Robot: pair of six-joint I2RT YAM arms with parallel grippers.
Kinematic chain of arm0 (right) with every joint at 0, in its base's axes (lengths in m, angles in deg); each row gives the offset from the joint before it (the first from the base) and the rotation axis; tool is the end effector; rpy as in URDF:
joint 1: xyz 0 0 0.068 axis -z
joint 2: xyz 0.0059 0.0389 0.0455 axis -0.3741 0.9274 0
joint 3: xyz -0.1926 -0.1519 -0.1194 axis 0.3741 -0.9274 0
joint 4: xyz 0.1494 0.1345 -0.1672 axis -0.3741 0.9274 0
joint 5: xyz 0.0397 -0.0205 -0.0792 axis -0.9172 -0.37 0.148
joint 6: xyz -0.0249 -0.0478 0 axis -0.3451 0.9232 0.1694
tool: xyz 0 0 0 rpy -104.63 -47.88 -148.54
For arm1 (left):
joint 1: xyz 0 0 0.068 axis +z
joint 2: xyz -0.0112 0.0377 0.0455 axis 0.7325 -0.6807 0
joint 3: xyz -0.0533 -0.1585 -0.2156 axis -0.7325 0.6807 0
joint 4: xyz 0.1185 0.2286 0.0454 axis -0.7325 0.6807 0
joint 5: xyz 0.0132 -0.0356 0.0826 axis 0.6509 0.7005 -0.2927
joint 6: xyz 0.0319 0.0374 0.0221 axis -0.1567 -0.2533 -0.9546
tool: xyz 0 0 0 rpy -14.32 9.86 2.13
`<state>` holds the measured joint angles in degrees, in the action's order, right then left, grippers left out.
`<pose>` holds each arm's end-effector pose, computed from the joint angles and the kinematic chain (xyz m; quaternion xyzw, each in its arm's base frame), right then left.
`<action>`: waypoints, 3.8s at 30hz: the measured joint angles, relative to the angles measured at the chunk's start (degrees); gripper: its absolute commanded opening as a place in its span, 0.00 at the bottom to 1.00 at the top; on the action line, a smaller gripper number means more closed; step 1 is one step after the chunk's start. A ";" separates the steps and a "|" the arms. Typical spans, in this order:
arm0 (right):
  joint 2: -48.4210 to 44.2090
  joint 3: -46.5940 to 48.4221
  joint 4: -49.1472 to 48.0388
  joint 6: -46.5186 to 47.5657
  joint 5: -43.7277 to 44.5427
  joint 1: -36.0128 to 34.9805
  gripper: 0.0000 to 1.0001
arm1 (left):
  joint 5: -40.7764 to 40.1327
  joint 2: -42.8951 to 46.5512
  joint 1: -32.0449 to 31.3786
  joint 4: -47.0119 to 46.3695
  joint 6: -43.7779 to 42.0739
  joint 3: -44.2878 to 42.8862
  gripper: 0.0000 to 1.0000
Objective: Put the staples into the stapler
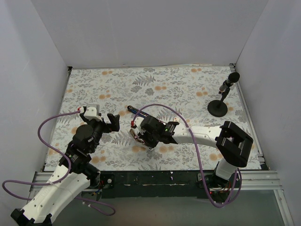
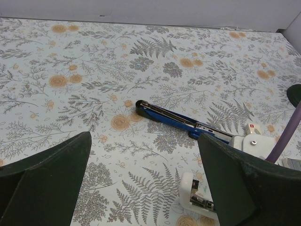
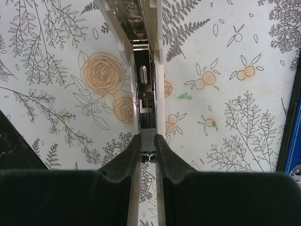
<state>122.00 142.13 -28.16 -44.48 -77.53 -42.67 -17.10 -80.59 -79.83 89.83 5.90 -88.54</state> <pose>0.1507 0.3142 0.2003 -0.4658 0.8166 0.1748 0.2926 0.1142 -0.0587 0.2913 -0.2269 0.7218 -0.3224 0.5688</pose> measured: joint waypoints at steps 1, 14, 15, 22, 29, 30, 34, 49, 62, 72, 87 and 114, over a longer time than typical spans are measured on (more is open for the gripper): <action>0.00 -0.13 -0.04 0.00 0.00 0.00 0.16 | 0.00 0.00 0.00 -0.02 0.00 0.02 0.98; 0.13 -0.55 -0.09 0.09 0.00 0.00 0.16 | 0.07 0.00 0.00 0.00 -0.02 0.04 0.98; 0.13 -0.55 -0.09 0.11 0.00 0.00 0.16 | 0.04 0.02 0.00 -0.02 -0.02 0.04 0.98; 0.15 -0.50 0.04 0.44 0.11 -0.02 0.17 | 0.07 0.02 0.00 -0.02 -0.02 0.04 0.98; 0.83 0.57 1.33 0.72 0.02 -0.07 0.23 | 0.09 0.02 0.00 0.00 -0.04 0.04 0.98; 0.96 0.76 1.53 0.81 0.00 -0.07 0.25 | 0.09 0.02 0.00 0.00 -0.04 0.04 0.98; 1.40 1.42 2.23 1.20 -0.04 -0.24 0.27 | 0.09 0.02 0.02 0.00 -0.04 0.04 0.98; 2.03 2.12 4.13 1.55 -0.02 -0.31 0.33 | 0.11 0.00 0.07 -0.02 -0.04 0.04 0.98; -0.04 0.52 2.91 1.57 0.02 -0.31 0.52 | 0.39 -0.11 0.07 -0.02 -0.02 0.04 0.98; -19.56 -22.01 -17.40 5.49 -1.05 -0.33 0.52 | 5.09 -5.25 0.35 -0.11 1.77 0.04 0.98; -19.67 -48.61 -60.81 6.27 -3.69 -0.33 0.56 | 14.01 -15.82 0.37 -0.37 10.05 0.04 0.98; -0.04 -49.55 -87.78 12.28 -2.99 -0.33 0.45 | 15.39 -25.57 0.37 -1.46 12.11 0.02 0.98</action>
<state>121.96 92.58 -115.94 -32.20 -80.52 -43.00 -1.71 -106.17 -79.46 88.36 18.01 -88.51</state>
